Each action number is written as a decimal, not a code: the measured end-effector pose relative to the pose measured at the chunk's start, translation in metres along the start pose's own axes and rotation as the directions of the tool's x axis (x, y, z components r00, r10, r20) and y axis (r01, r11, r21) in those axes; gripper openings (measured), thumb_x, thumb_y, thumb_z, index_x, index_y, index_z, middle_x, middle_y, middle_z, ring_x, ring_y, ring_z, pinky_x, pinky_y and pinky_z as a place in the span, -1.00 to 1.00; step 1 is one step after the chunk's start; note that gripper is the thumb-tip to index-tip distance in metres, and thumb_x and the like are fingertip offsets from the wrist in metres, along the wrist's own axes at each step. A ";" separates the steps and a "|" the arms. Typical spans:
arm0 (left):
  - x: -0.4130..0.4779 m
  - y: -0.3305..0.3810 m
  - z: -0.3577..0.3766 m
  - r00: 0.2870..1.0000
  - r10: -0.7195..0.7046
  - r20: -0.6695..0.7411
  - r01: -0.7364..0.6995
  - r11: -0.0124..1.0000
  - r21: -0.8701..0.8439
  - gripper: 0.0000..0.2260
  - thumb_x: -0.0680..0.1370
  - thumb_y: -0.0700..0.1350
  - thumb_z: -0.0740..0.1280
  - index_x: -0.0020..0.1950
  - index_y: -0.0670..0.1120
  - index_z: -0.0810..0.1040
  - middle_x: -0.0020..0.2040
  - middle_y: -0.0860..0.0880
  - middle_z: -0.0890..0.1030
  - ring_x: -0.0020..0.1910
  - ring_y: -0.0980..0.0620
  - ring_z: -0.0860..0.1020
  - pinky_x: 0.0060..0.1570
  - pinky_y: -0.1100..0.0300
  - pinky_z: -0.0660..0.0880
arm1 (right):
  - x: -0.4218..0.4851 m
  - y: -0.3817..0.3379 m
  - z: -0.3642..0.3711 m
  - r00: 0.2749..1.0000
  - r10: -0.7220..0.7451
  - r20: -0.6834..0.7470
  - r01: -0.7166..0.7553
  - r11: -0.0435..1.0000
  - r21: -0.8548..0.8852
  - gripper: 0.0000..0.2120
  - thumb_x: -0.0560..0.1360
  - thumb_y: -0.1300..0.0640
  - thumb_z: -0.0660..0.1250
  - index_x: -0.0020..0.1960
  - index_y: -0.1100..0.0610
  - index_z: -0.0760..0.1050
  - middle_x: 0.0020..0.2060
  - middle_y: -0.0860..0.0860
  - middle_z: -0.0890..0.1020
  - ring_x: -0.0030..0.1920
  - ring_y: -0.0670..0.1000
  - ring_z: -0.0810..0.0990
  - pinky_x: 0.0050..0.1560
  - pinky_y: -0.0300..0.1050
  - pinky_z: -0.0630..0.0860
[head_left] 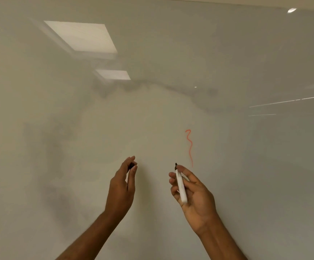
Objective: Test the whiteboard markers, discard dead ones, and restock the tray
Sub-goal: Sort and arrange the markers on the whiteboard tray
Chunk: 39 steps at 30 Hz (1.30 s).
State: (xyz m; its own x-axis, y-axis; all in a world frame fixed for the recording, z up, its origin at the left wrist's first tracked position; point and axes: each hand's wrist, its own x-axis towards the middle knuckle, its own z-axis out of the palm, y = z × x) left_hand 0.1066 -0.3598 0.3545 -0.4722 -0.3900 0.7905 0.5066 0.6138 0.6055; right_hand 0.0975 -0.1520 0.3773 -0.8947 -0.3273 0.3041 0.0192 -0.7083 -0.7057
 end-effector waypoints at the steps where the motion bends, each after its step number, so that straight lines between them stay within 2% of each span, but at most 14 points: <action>1: 0.004 -0.003 0.002 0.999 0.036 0.010 -0.037 0.998 0.041 -0.71 0.69 0.04 0.19 0.39 0.06 0.49 0.26 0.26 0.57 0.39 0.32 0.42 0.33 0.29 0.40 | 0.003 -0.003 0.001 1.000 -0.003 0.017 0.003 0.999 0.033 -0.71 0.58 0.37 0.20 0.22 0.28 0.59 0.03 0.29 0.64 -0.02 0.14 0.62 -0.15 -0.11 0.57; 4: 0.015 -0.013 0.010 0.989 0.139 0.059 -0.147 0.976 0.161 -0.66 0.69 0.04 0.16 0.46 0.05 0.44 0.39 0.12 0.53 0.55 0.23 0.24 0.45 0.16 0.33 | 0.011 -0.007 0.008 0.991 -0.134 -0.004 0.132 0.984 -0.119 -0.71 0.51 0.24 0.34 0.23 0.22 0.58 0.02 0.23 0.67 -0.01 0.11 0.64 -0.06 -0.03 0.54; 8: 0.027 -0.029 0.018 0.956 0.265 0.126 -0.291 0.916 0.278 -0.80 0.71 -0.03 0.16 0.26 -0.02 0.51 0.54 0.16 0.34 0.58 0.25 0.11 0.47 0.15 0.27 | 0.025 -0.010 0.018 0.925 -0.373 -0.075 0.303 0.842 -0.445 -0.70 0.60 -0.10 0.26 0.08 0.07 0.67 -0.10 0.15 0.72 -0.12 -0.01 0.63 -0.11 -0.03 0.50; 11: 0.037 -0.040 0.022 0.936 0.334 0.113 -0.352 0.877 0.326 -0.68 0.73 0.00 0.13 0.43 -0.06 0.45 0.51 0.18 0.28 0.56 0.37 0.02 0.50 0.17 0.22 | 0.039 -0.014 0.027 0.841 -0.535 -0.088 0.409 0.733 -0.543 -0.71 0.64 0.00 0.23 -0.04 0.08 0.68 -0.20 0.08 0.72 -0.16 -0.04 0.59 -0.11 -0.12 0.48; 14: 0.046 -0.051 0.025 0.921 0.371 0.119 -0.388 0.848 0.360 -0.56 0.71 0.01 0.09 0.55 -0.12 0.35 0.52 0.09 0.30 0.58 0.34 0.01 0.56 0.22 0.11 | 0.056 -0.016 0.030 0.771 -0.633 -0.063 0.474 0.638 -0.607 -0.83 0.62 0.12 0.27 -0.09 0.09 0.60 -0.20 0.00 0.72 -0.07 -0.09 0.65 -0.04 -0.17 0.50; 18: 0.051 -0.064 0.028 0.875 0.459 0.154 -0.481 0.782 0.397 -0.56 0.70 -0.06 0.11 0.57 -0.18 0.31 0.54 -0.05 0.35 0.61 0.11 0.16 0.57 0.09 0.14 | 0.080 -0.016 0.027 0.710 -0.704 0.031 0.532 0.507 -0.678 -0.92 0.60 0.13 0.32 -0.07 0.04 0.56 -0.13 -0.07 0.71 -0.01 -0.14 0.66 -0.09 -0.37 0.49; 23: 0.055 -0.074 0.032 0.828 0.534 0.168 -0.548 0.712 0.439 -0.56 0.69 -0.10 0.13 0.56 -0.22 0.30 0.54 -0.11 0.36 0.58 -0.04 0.26 0.55 -0.01 0.19 | 0.110 -0.011 0.020 0.644 -0.749 0.154 0.559 0.323 -0.764 -0.97 0.60 0.02 0.34 0.00 -0.07 0.56 -0.12 -0.09 0.66 -0.06 -0.03 0.64 -0.09 -0.14 0.58; 25: 0.055 -0.075 0.034 0.822 0.547 0.159 -0.554 0.703 0.446 -0.56 0.69 -0.11 0.14 0.55 -0.23 0.31 0.54 -0.12 0.37 0.57 -0.06 0.28 0.55 -0.02 0.20 | 0.118 -0.012 0.018 0.615 -0.767 0.183 0.565 0.267 -0.781 -0.97 0.60 0.03 0.35 0.01 -0.08 0.56 -0.12 -0.12 0.65 -0.05 -0.05 0.63 -0.07 -0.19 0.57; 27: 0.055 -0.076 0.036 0.817 0.557 0.152 -0.558 0.695 0.454 -0.57 0.68 -0.12 0.14 0.54 -0.23 0.32 0.53 -0.12 0.38 0.56 -0.07 0.29 0.54 -0.04 0.22 | 0.120 -0.013 0.016 0.583 -0.795 0.167 0.569 0.253 -0.783 -0.95 0.60 0.05 0.35 0.02 -0.09 0.57 -0.11 -0.15 0.65 -0.02 -0.11 0.62 -0.05 -0.29 0.52; 29: 0.056 -0.077 0.037 0.815 0.561 0.147 -0.558 0.689 0.462 -0.57 0.68 -0.13 0.14 0.54 -0.23 0.33 0.53 -0.12 0.39 0.56 -0.08 0.30 0.53 -0.05 0.22 | 0.118 -0.010 0.010 0.575 -0.808 0.129 0.573 0.285 -0.769 -0.96 0.60 0.06 0.36 0.03 -0.06 0.58 -0.10 -0.13 0.66 -0.03 -0.08 0.63 -0.05 -0.23 0.55; 32: 0.056 -0.077 0.037 0.809 0.570 0.141 -0.563 0.684 0.465 -0.58 0.68 -0.14 0.14 0.53 -0.23 0.32 0.53 -0.12 0.38 0.56 -0.09 0.30 0.53 -0.05 0.22 | 0.108 0.002 -0.006 0.576 -0.804 0.147 0.536 0.235 -0.811 -0.95 0.59 0.06 0.37 0.03 -0.05 0.58 -0.13 -0.12 0.64 -0.06 -0.04 0.62 -0.08 -0.15 0.58; 34: 0.055 -0.076 0.038 0.811 0.568 0.142 -0.562 0.688 0.460 -0.58 0.68 -0.14 0.14 0.52 -0.24 0.32 0.53 -0.13 0.38 0.56 -0.09 0.31 0.53 -0.06 0.22 | 0.100 0.009 -0.019 0.594 -0.795 0.124 0.516 0.258 -0.817 -0.95 0.58 0.07 0.37 0.04 -0.06 0.58 -0.13 -0.13 0.64 -0.05 -0.05 0.62 -0.07 -0.12 0.58; 37: 0.054 -0.073 0.037 0.829 0.540 0.146 -0.540 0.703 0.462 -0.58 0.68 -0.12 0.13 0.52 -0.25 0.33 0.52 -0.14 0.39 0.55 -0.10 0.31 0.52 -0.08 0.23 | 0.085 0.021 -0.039 0.656 -0.745 0.121 0.440 0.247 -0.863 -0.95 0.58 0.02 0.36 0.02 -0.11 0.57 -0.15 -0.13 0.62 -0.07 -0.07 0.61 -0.08 -0.11 0.59; 39: 0.054 -0.068 0.035 0.837 0.520 0.167 -0.533 0.712 0.456 -0.56 0.68 -0.11 0.12 0.53 -0.25 0.32 0.53 -0.14 0.38 0.56 -0.09 0.29 0.54 -0.05 0.20 | 0.075 0.024 -0.051 0.710 -0.699 0.079 0.383 0.290 -0.877 -0.97 0.58 0.01 0.36 -0.01 -0.11 0.57 -0.18 -0.11 0.63 -0.10 -0.07 0.62 -0.11 -0.07 0.60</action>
State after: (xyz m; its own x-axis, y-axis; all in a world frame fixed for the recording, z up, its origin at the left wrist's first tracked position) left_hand 0.0214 -0.3986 0.3524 -0.2521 0.1072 0.9618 0.2839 0.9583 -0.0324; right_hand 0.0079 -0.1619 0.3501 -0.6136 0.2131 0.7603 -0.7288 0.2177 -0.6492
